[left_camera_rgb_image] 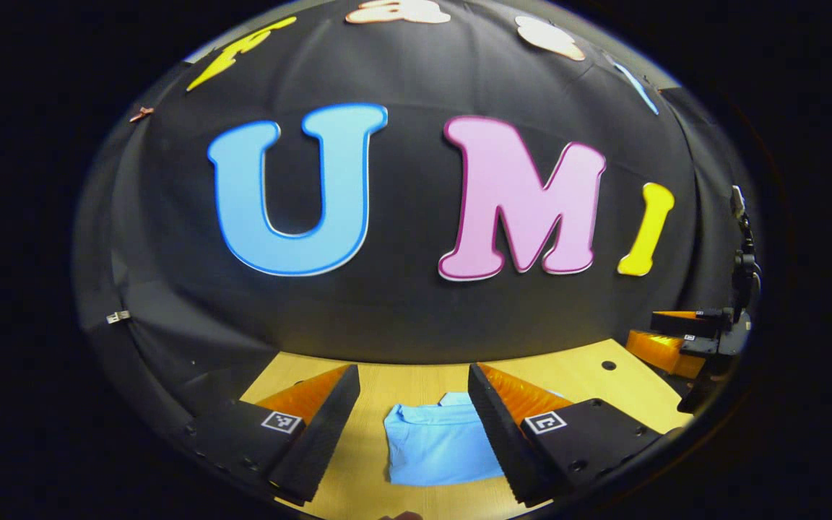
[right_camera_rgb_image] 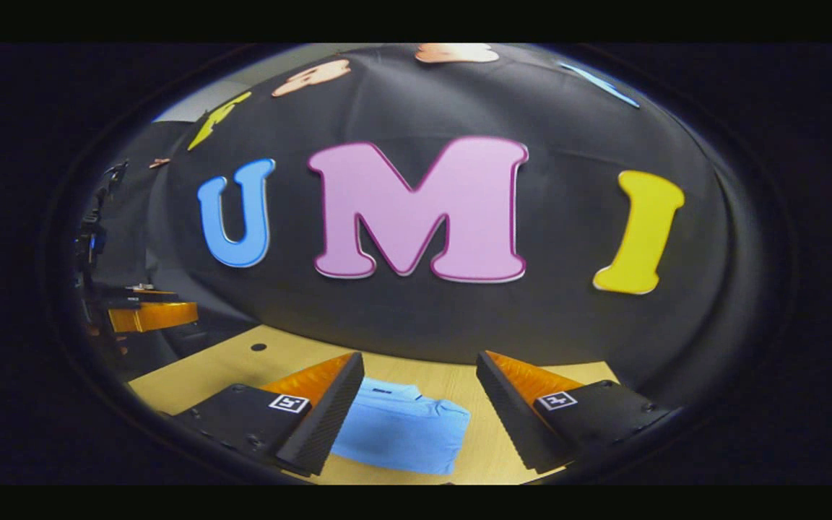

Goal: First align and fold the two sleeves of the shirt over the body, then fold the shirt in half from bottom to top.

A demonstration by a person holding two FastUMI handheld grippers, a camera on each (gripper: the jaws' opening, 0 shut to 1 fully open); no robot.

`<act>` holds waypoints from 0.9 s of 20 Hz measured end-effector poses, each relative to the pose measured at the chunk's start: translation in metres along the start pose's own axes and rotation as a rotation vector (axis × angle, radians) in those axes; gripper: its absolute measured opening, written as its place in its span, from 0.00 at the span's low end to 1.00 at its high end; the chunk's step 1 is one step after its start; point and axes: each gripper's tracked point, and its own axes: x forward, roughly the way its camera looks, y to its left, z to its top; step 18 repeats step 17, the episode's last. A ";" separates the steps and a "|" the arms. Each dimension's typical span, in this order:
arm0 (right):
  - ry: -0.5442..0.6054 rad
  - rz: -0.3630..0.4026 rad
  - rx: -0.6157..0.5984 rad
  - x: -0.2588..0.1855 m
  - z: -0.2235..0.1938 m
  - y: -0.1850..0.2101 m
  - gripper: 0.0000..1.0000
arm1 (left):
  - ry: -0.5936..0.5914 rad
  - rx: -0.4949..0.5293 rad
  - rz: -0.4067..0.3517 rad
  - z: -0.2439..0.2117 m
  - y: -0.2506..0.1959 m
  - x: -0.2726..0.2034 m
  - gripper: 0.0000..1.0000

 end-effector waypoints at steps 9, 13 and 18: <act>-0.099 -0.067 0.027 -0.189 0.029 0.089 0.97 | -0.104 0.025 -0.032 -0.014 -0.008 -0.212 0.96; -0.094 -0.076 0.075 -0.233 0.027 0.113 0.96 | -0.158 0.029 -0.041 -0.003 -0.009 -0.270 0.96; -0.102 -0.075 0.049 -0.233 0.040 0.124 0.96 | -0.198 0.006 -0.029 0.004 -0.009 -0.310 0.96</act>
